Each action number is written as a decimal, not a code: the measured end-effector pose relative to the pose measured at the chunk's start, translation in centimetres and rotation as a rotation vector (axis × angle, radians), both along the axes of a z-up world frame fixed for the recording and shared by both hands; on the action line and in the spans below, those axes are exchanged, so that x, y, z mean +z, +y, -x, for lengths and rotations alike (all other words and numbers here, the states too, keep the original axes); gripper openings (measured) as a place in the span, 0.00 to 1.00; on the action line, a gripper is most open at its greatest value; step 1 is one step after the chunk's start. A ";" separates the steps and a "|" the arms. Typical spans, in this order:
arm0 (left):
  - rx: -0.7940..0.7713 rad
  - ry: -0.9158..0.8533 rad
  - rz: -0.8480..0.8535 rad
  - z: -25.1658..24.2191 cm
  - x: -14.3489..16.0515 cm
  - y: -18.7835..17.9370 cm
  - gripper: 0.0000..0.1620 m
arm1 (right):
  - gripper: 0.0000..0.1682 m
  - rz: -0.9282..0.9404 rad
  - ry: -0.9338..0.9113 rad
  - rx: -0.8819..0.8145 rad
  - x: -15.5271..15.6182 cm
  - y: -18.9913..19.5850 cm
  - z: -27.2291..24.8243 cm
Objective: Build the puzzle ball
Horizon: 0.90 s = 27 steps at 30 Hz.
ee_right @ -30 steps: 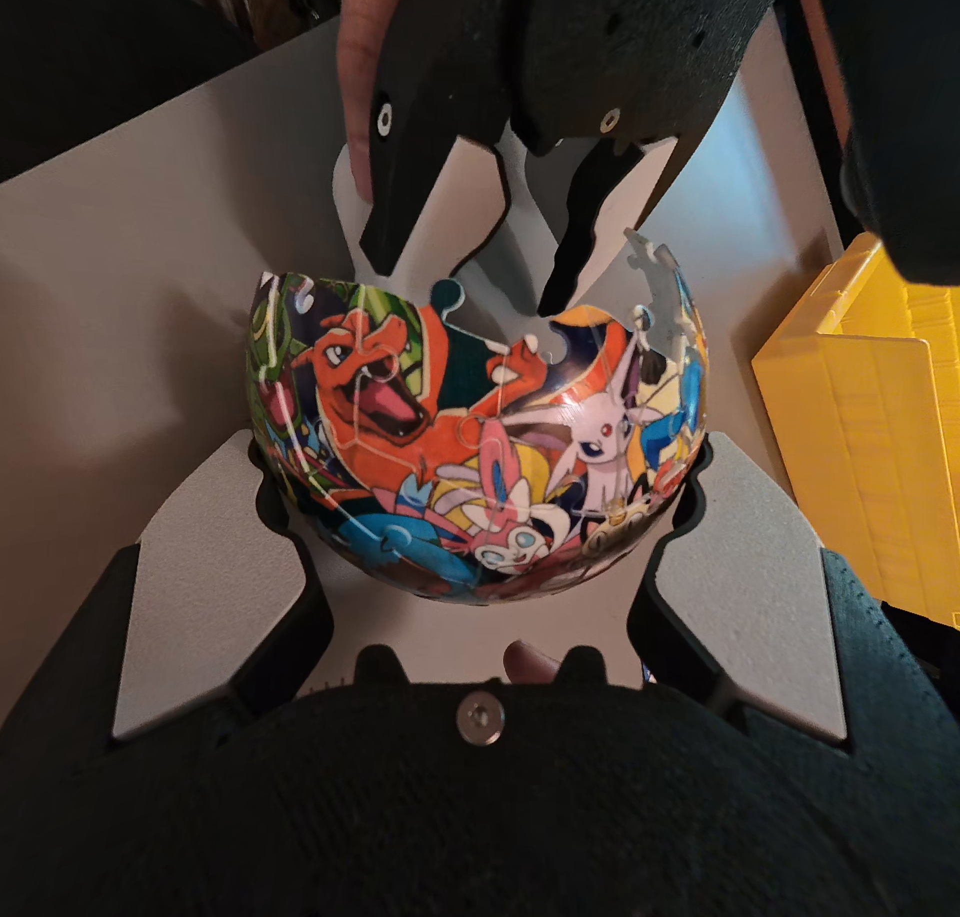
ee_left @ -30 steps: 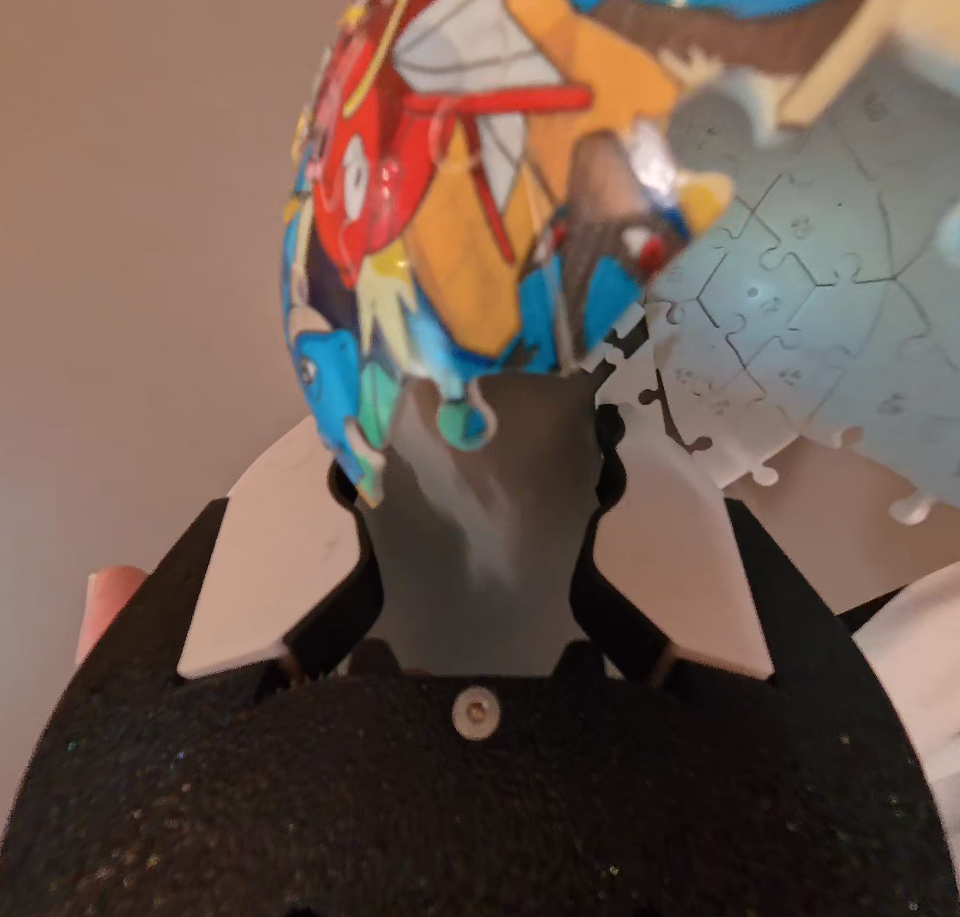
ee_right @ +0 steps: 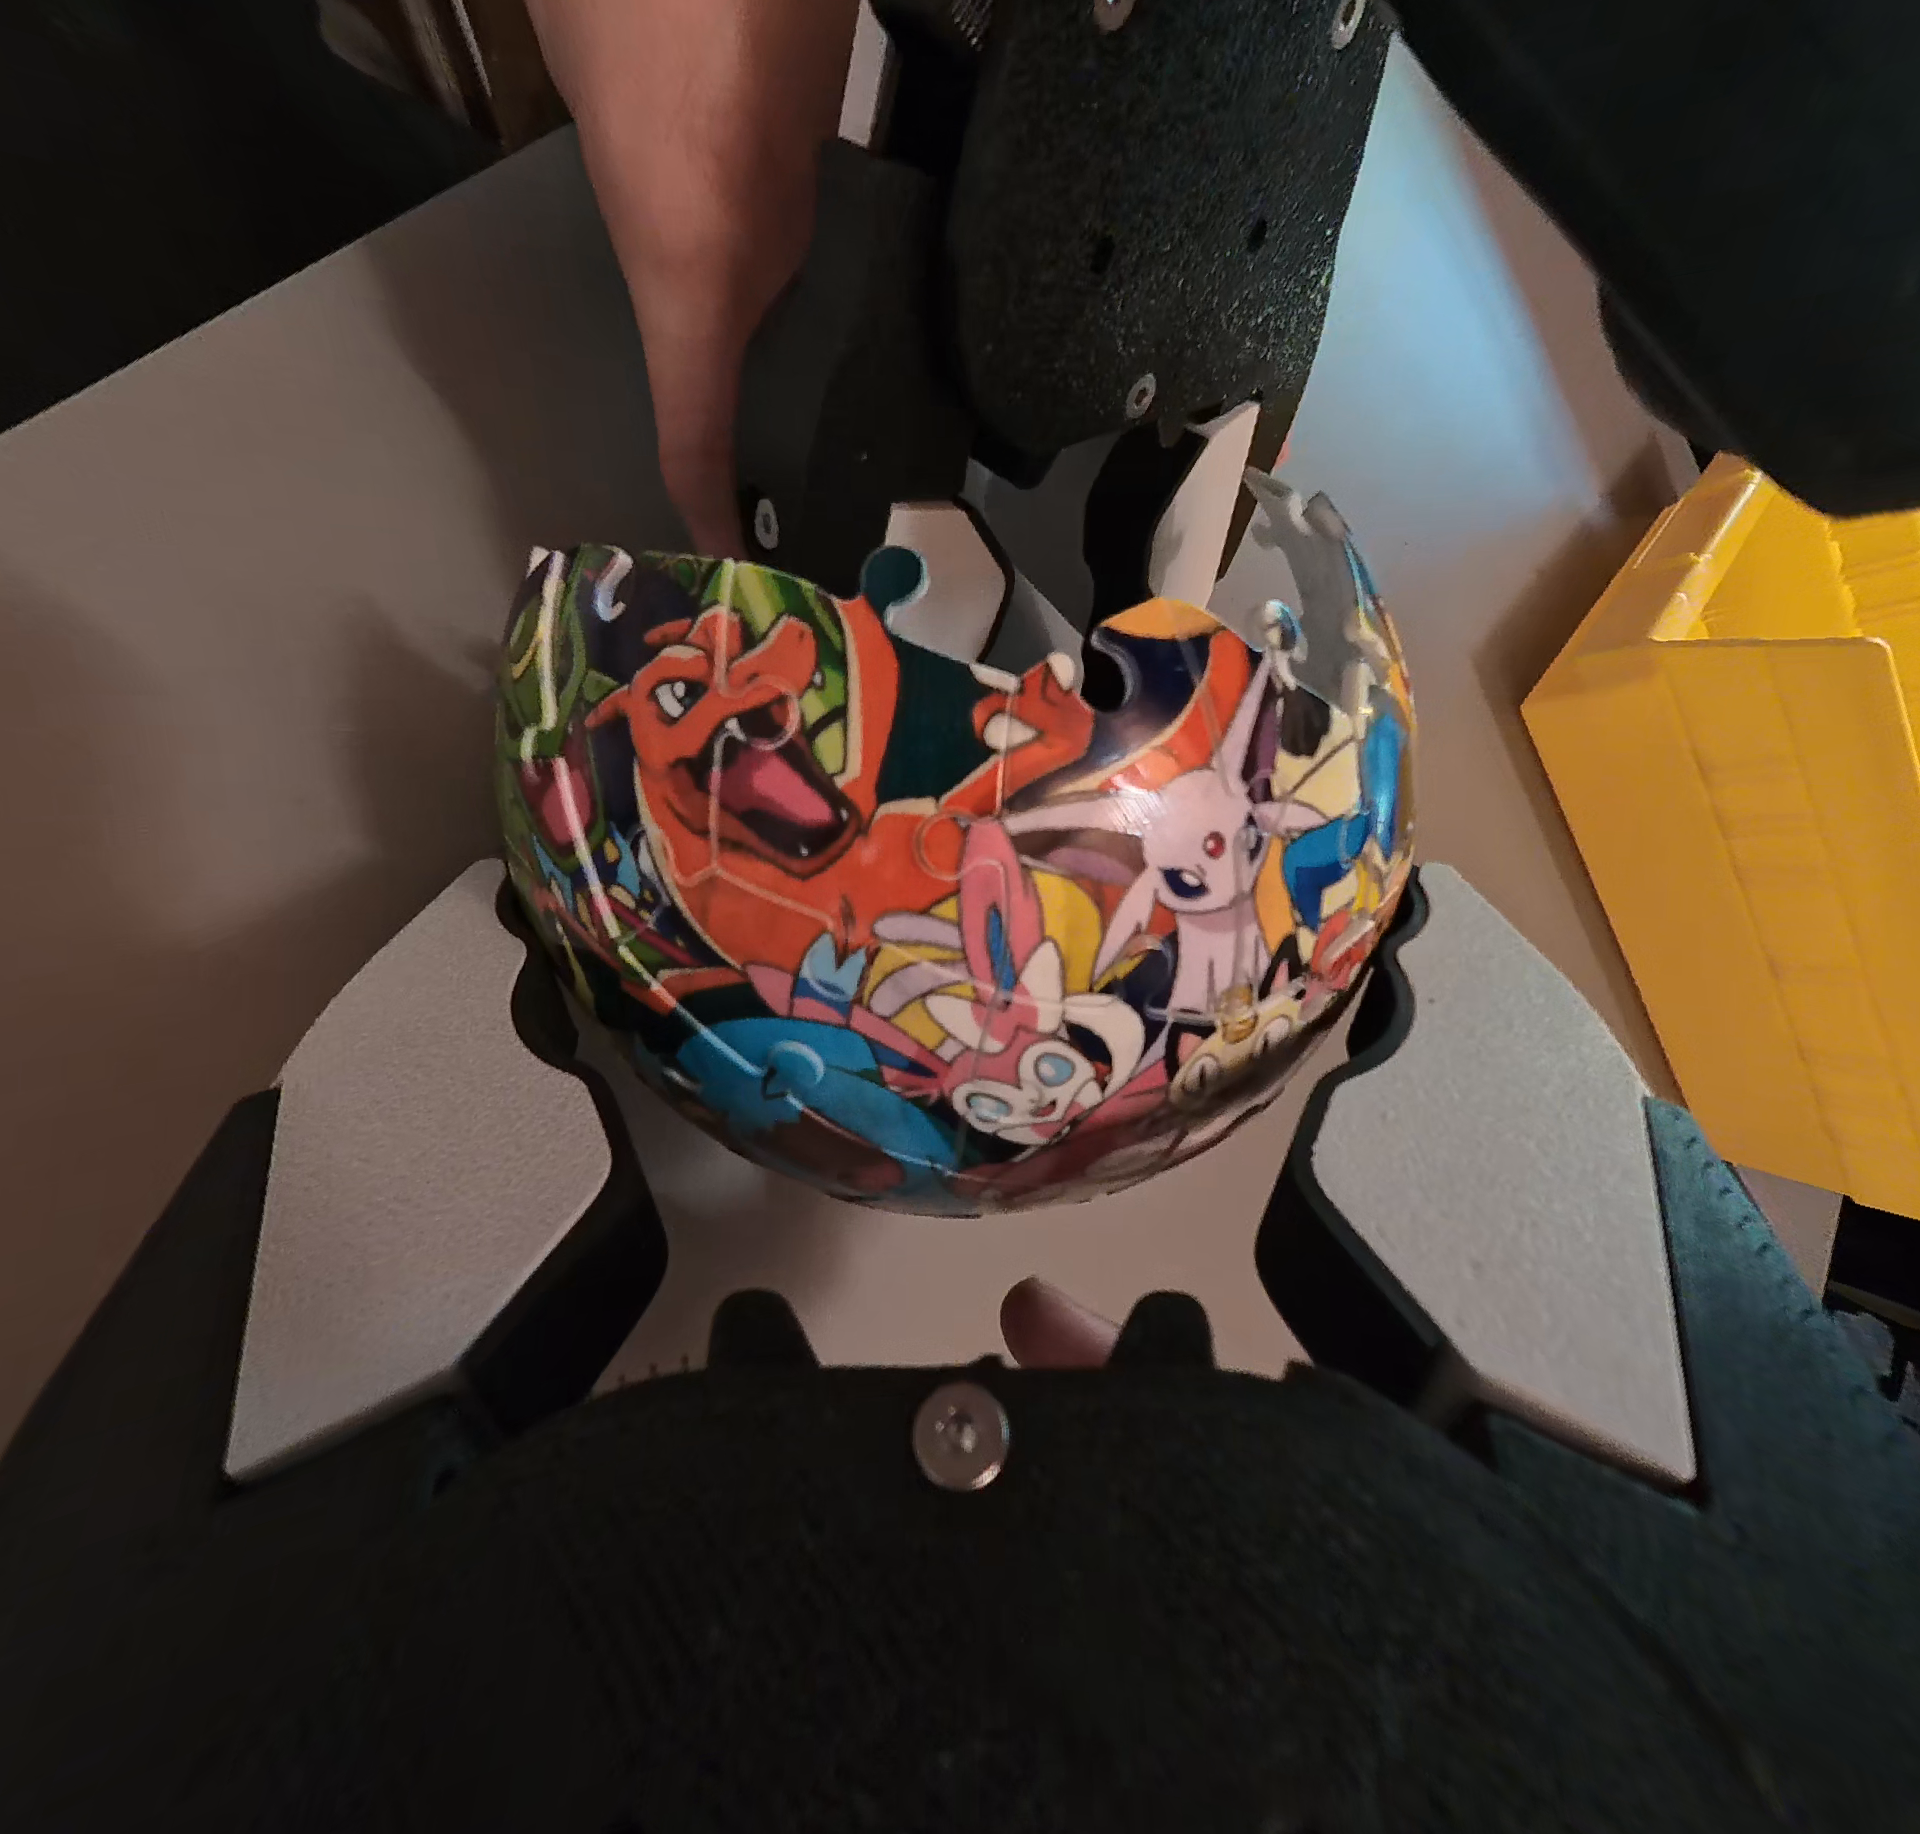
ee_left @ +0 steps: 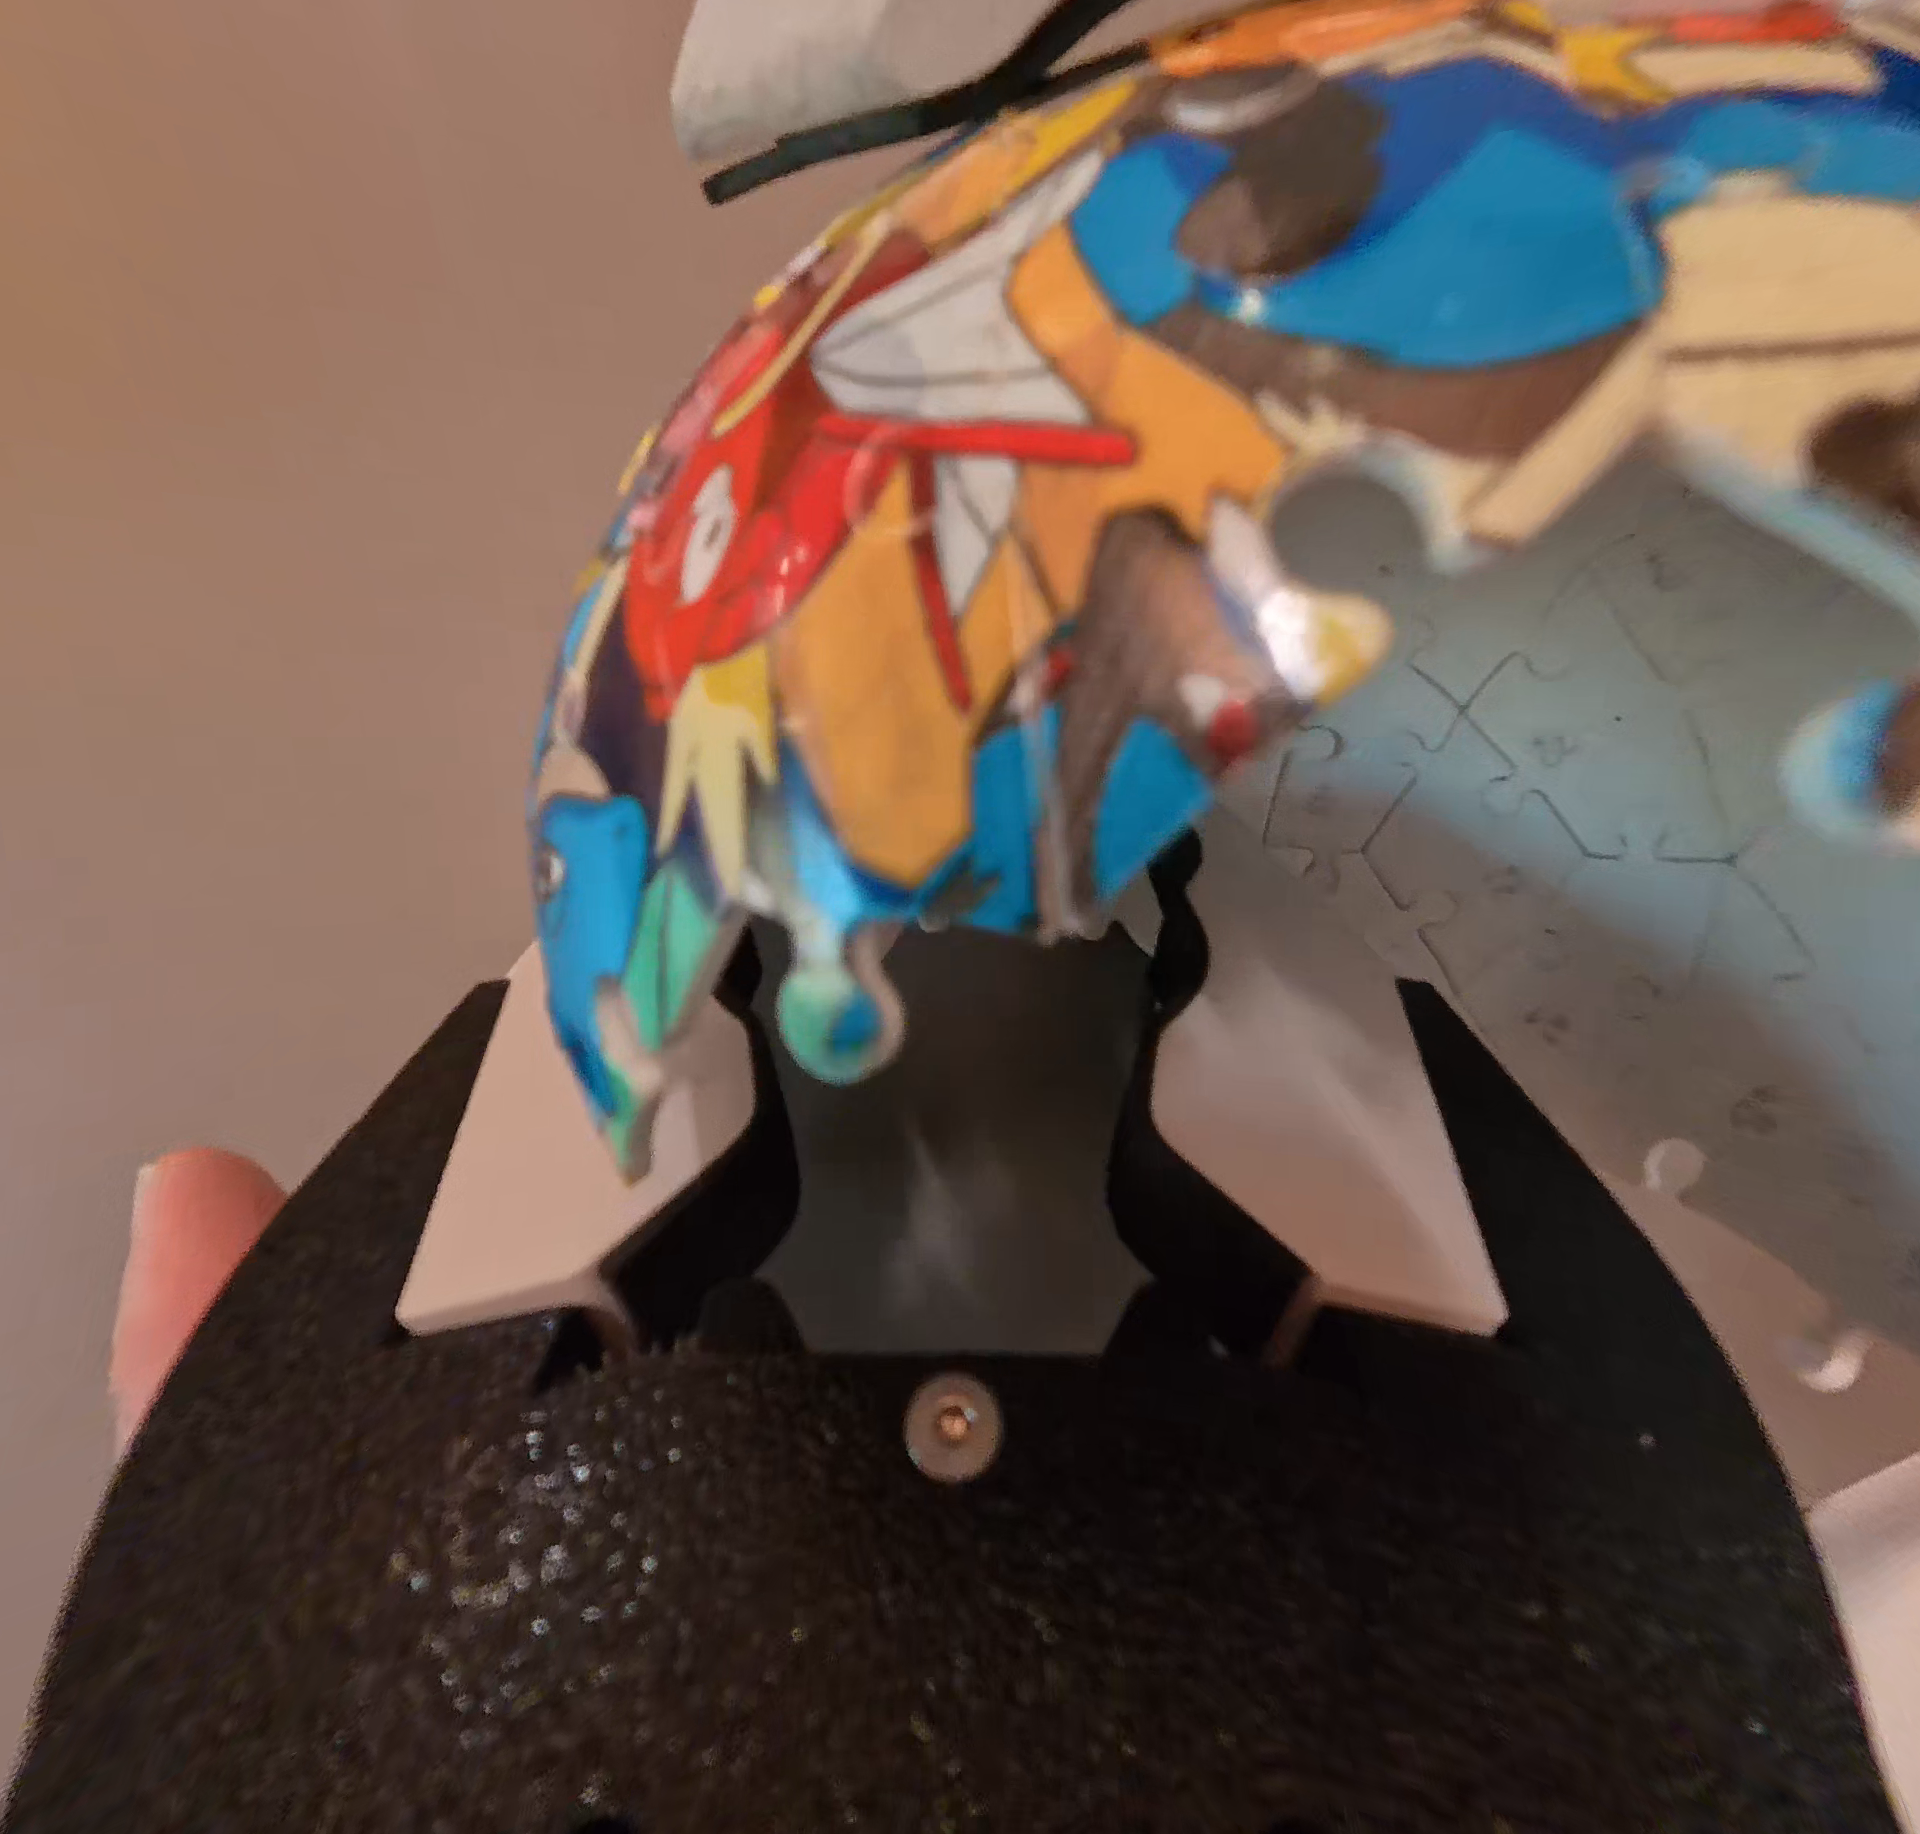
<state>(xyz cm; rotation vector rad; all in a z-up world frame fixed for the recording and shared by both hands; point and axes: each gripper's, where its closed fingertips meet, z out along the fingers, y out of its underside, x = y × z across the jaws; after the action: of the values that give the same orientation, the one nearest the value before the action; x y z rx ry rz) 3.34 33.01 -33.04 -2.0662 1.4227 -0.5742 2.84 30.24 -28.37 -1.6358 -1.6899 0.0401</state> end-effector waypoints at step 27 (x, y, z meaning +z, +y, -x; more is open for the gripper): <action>-0.036 -0.031 -0.004 -0.9 -0.2 0.6 0.61 | 0.87 0.015 0.039 -0.003 0.0 0.1 0.0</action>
<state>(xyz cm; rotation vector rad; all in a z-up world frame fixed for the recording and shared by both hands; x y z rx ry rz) 4.28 33.57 -33.27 -2.0234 1.4449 -0.6155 2.81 30.38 -28.38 -1.6384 -1.6612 0.0821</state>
